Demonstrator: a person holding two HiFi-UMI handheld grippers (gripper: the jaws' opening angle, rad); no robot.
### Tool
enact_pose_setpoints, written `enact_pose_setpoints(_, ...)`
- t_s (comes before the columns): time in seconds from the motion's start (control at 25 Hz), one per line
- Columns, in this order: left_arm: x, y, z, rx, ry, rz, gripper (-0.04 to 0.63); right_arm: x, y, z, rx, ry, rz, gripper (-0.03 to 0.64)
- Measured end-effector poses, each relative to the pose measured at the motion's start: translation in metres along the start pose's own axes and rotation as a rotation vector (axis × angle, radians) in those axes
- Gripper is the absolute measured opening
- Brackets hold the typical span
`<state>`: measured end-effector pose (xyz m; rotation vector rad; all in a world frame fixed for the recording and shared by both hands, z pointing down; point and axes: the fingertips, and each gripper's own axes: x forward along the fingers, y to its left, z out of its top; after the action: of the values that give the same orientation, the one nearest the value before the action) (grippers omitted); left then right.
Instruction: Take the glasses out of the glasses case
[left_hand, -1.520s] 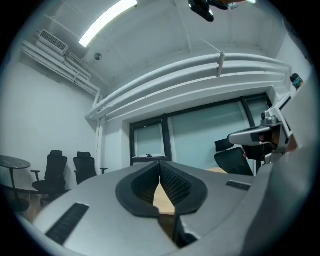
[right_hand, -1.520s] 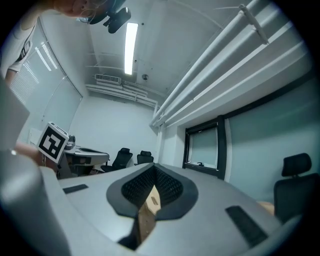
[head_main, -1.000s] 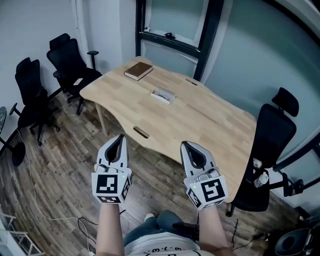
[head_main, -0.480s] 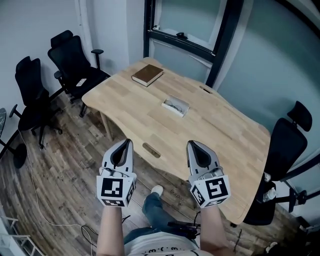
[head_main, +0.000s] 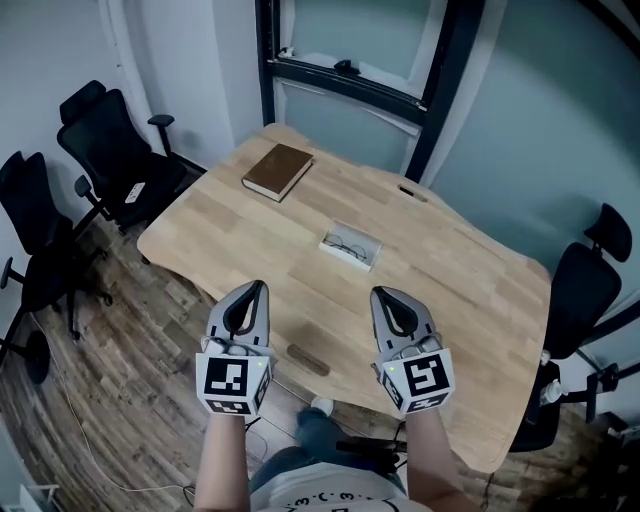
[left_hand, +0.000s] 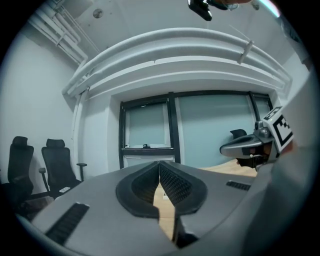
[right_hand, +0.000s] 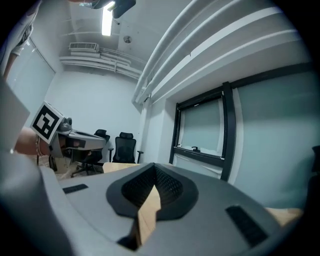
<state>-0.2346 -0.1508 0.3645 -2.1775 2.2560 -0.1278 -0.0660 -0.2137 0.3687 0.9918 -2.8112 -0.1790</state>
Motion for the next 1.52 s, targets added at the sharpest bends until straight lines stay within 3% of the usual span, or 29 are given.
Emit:
enact_pose_setpoints(0.32,0.05,0.039,-0.018,-0.045,0.042,-0.016,0.016,0.058,-0.022,-0.009,-0.021,0.061,-0.037,0.011)
enact_pose_setpoints(0.52,0.089,0.052,-0.026,-0.06,0.04,-0.071,0.017,0.08,-0.031,-0.018,-0.011,0.087,-0.078,0.015)
enact_pose_setpoints(0.56,0.098,0.053,-0.028,-0.064,0.042,-0.088,0.016,0.085,-0.034,-0.02,0.004,0.099,-0.078,0.03)
enact_pose_setpoints(0.64,0.117,0.055,-0.029,-0.064,0.046,-0.122,0.016,0.097,-0.037,-0.028,0.014,0.135,-0.065,0.174)
enact_pose_setpoints(0.8,0.151,0.058,-0.026,-0.055,0.057,-0.187,0.016,0.122,-0.05,-0.044,-0.058,0.239,-0.057,0.149)
enact_pose_setpoints(0.92,0.172,0.061,-0.032,-0.047,0.08,-0.238,0.016,0.147,-0.054,-0.067,-0.103,0.362,0.02,0.147)
enact_pose_setpoints(1.16,0.209,0.065,-0.056,-0.051,0.136,-0.313,0.017,0.194,-0.062,-0.128,-0.301,0.635,0.203,0.114)
enact_pose_setpoints(1.52,0.25,0.08,-0.093,-0.069,0.206,-0.38,0.016,0.24,-0.06,-0.213,-0.445,0.927,0.439,0.087)
